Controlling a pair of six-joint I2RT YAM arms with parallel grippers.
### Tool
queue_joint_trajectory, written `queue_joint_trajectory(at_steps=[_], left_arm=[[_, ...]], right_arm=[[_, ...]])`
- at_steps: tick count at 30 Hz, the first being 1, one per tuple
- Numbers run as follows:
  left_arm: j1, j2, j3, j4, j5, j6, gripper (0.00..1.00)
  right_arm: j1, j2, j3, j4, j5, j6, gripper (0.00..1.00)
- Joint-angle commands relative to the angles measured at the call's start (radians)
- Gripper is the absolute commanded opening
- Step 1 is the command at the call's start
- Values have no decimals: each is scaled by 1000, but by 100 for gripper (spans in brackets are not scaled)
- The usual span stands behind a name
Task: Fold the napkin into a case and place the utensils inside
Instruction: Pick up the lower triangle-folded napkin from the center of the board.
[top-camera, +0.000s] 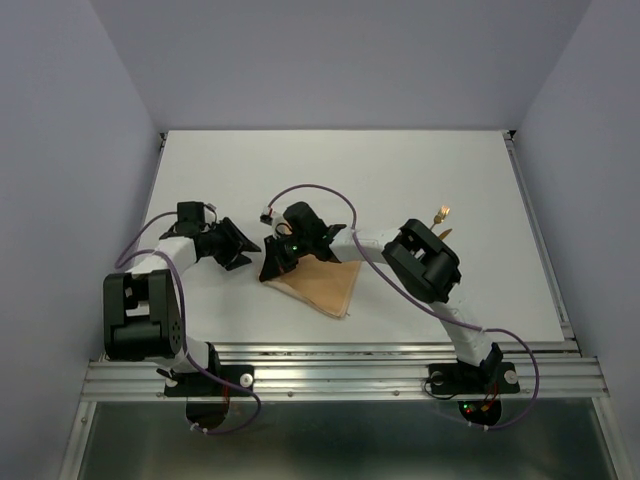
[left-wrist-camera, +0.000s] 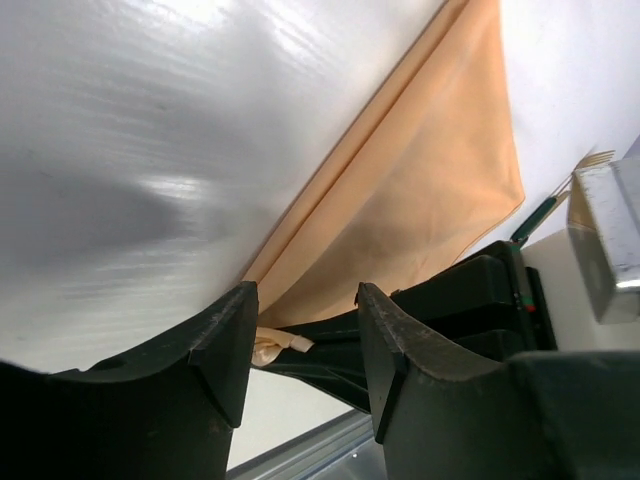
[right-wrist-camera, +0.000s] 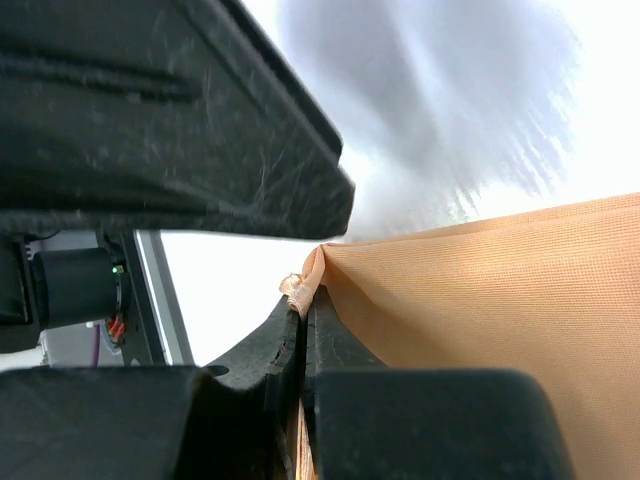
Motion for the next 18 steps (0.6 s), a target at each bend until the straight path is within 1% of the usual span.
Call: queue_joint_trajectory(at_steps=[1, 3, 4, 5, 7, 8, 9, 10, 11, 12, 18], left_arm=[[-4, -19, 33, -13, -6, 0, 53], [-7, -7, 37, 7, 10, -7, 50], [-10, 12, 47, 8, 23, -6, 46], [-22, 22, 53, 10, 28, -3, 44], [-33, 44, 67, 11, 40, 2, 36], [-39, 65, 71, 14, 46, 2, 30], [-53, 76, 76, 19, 51, 2, 26], [-56, 85, 79, 24, 57, -3, 24], [-58, 99, 80, 30, 59, -4, 21], [-88, 104, 86, 33, 60, -6, 20], [-122, 131, 96, 53, 69, -15, 19]], right_arm=[[2, -75, -15, 50, -45, 0, 1], [2, -86, -34, 51, -43, 0, 1], [2, -89, -41, 54, -43, -2, 1], [2, -95, -48, 57, -43, -3, 1], [2, -100, -67, 63, -49, -3, 1], [2, -101, -71, 64, -51, -5, 1], [2, -103, -74, 64, -51, -6, 1], [2, -103, -77, 63, -51, -8, 1], [2, -106, -79, 63, -51, -8, 1], [2, -104, -81, 63, -49, -8, 1], [2, -104, -81, 63, -49, -8, 1]])
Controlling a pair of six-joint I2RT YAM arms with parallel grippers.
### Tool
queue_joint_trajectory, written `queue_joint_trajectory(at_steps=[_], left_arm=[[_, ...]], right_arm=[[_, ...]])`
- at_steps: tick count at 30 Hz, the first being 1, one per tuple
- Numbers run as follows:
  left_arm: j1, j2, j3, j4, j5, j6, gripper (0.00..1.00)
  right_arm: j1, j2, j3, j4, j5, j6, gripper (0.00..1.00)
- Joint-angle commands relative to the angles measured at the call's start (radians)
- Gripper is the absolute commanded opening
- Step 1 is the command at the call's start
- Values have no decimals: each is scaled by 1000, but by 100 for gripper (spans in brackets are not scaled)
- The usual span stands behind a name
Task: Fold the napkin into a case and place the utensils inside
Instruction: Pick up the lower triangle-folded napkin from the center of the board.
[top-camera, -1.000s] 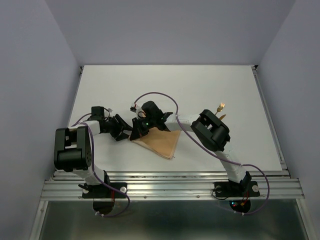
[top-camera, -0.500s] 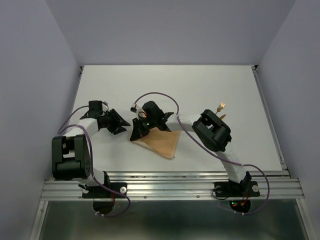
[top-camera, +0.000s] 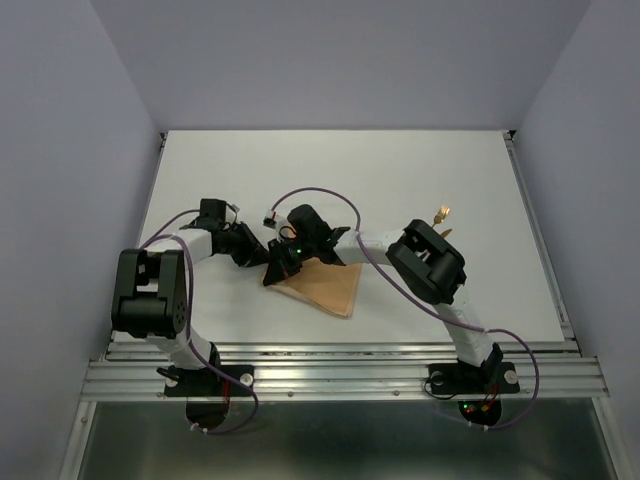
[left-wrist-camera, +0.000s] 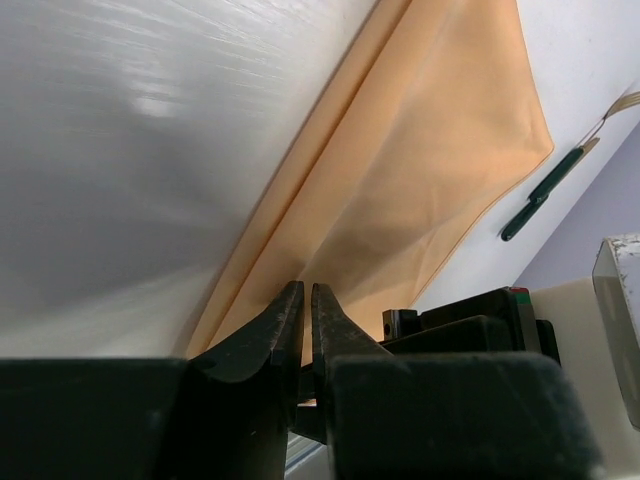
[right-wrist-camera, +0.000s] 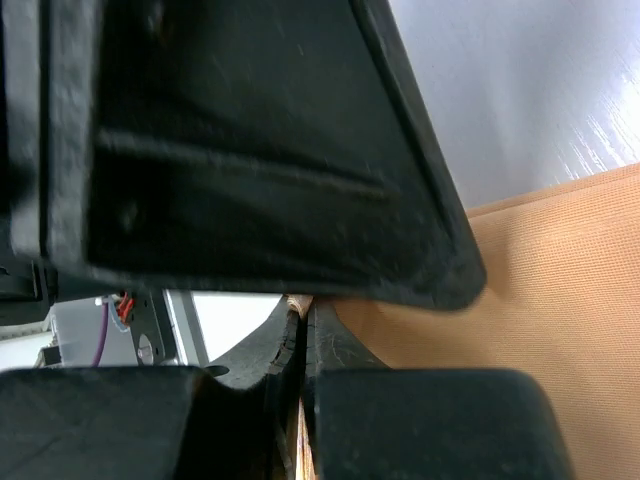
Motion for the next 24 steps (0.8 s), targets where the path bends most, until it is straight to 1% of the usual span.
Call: queue_joint_trajectory(at_steps=[1, 6, 8, 15, 24], left_arm=[[-20, 9, 39, 27, 35, 1, 19], [-32, 56, 30, 32, 46, 21, 18], [-32, 68, 22, 26, 36, 24, 15], [-32, 49, -34, 33, -3, 18, 15], [-30, 52, -54, 37, -13, 37, 15]], right_arm=[[2, -59, -5, 43, -18, -8, 1], [2, -55, 3, 41, -17, -6, 1], [2, -63, 1, 41, -11, -8, 1], [2, -85, -5, 23, 14, -28, 1], [2, -72, 36, -34, 35, -61, 1]])
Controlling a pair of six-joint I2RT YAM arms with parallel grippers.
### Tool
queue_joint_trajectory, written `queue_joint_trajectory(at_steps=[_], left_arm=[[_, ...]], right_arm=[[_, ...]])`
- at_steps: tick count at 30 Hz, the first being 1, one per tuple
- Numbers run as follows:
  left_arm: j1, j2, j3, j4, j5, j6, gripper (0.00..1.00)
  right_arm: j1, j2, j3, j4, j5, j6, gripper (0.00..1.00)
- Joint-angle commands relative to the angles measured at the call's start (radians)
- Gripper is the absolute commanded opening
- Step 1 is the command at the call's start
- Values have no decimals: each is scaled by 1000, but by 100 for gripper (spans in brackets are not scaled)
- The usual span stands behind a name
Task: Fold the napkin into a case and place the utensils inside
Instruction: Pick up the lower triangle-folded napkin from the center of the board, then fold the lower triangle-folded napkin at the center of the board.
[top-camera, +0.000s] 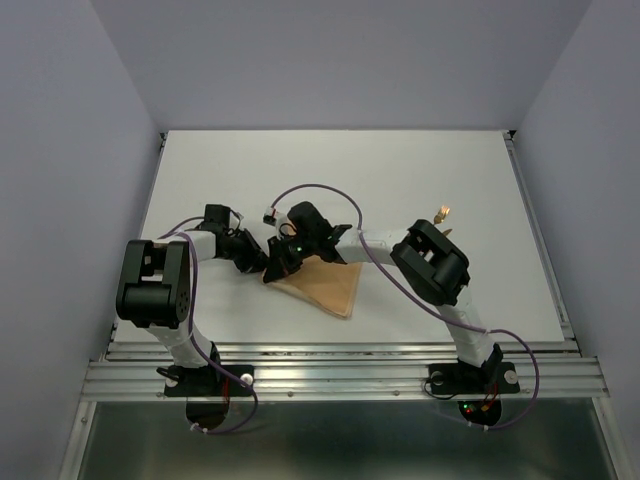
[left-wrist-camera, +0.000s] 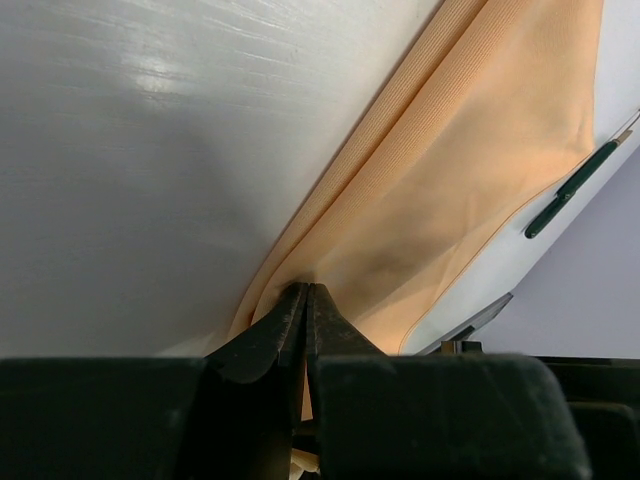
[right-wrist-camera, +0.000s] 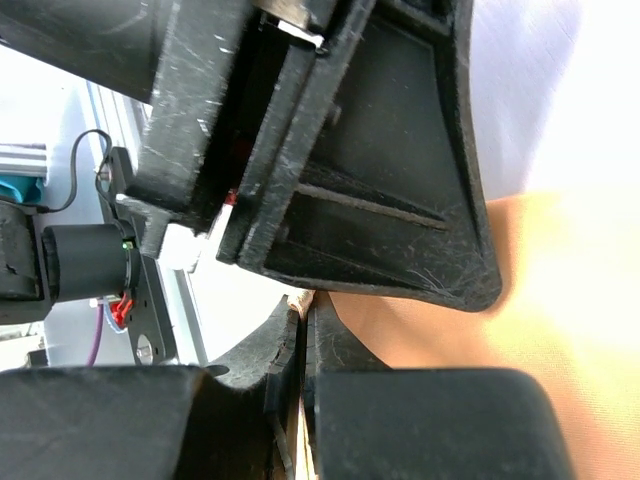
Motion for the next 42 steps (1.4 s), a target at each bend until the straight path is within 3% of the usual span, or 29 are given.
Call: queue_joint_trajectory(at_steps=[1, 26, 42], left_arm=[[-3, -25, -26, -12, -27, 34, 15], [-3, -23, -4, -28, -56, 77, 15], [-3, -48, -6, -15, -55, 78, 15]], right_arm=[[2, -41, 39, -19, 16, -34, 1], [-53, 31, 164, -96, -15, -89, 1], [-102, 163, 251, -96, -151, -34, 1]])
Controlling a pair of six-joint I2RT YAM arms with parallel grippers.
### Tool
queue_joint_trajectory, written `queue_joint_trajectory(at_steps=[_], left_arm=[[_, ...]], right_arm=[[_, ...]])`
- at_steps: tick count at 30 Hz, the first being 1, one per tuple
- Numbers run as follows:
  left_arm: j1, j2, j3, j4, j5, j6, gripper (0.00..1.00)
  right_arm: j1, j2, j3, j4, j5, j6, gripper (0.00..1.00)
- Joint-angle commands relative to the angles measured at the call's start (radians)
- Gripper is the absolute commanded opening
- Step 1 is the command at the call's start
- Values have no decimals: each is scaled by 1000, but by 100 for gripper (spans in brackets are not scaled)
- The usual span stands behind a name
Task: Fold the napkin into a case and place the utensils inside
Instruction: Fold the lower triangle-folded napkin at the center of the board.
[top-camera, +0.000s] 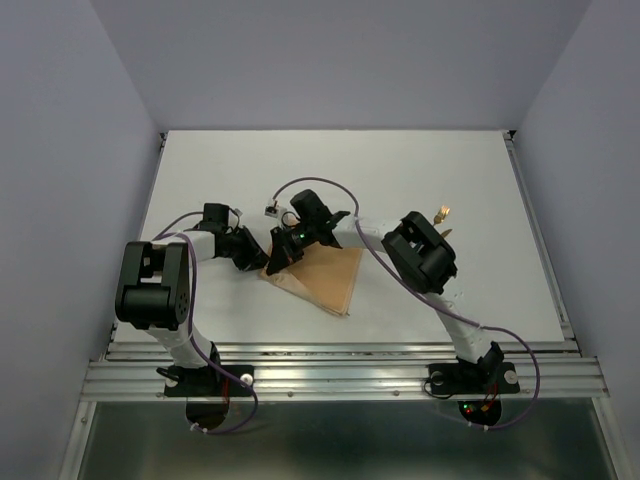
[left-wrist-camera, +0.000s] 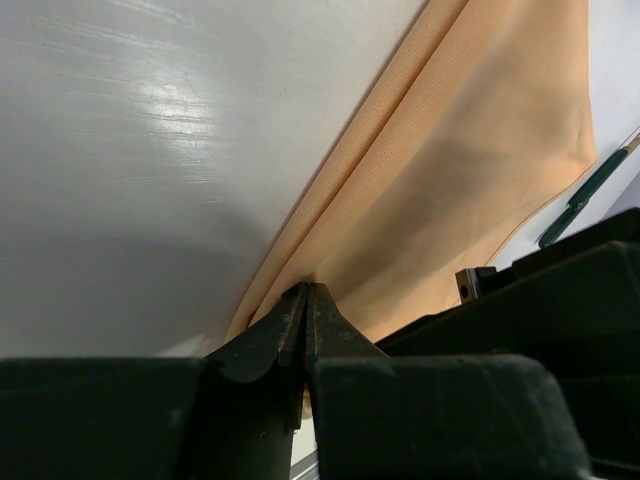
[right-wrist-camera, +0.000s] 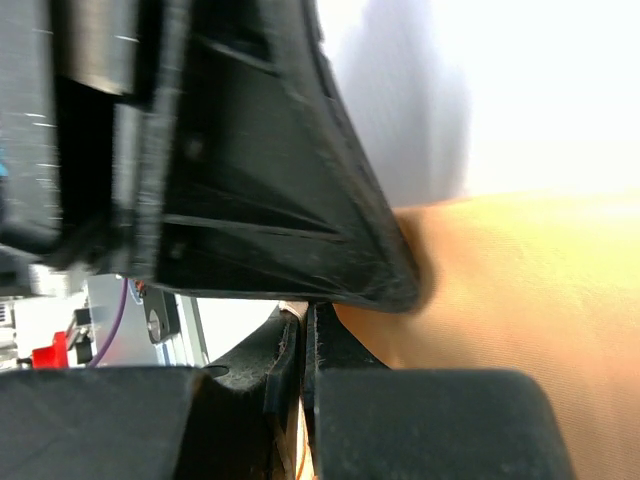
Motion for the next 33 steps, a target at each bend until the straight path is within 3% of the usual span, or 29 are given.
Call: queue_joint_trajectory(at_steps=[1, 14, 24, 33], left_arm=[[-6, -40, -6, -42, -25, 33, 15], [-6, -36, 25, -60, -32, 58, 16], [-52, 35, 79, -54, -21, 61, 16], [-61, 68, 151, -85, -18, 76, 17]], right_arm=[[-25, 17, 54, 43, 4, 18, 1], [-25, 5, 43, 42, 22, 43, 1], [-25, -70, -60, 100, 107, 74, 1], [-43, -78, -46, 102, 65, 81, 1]])
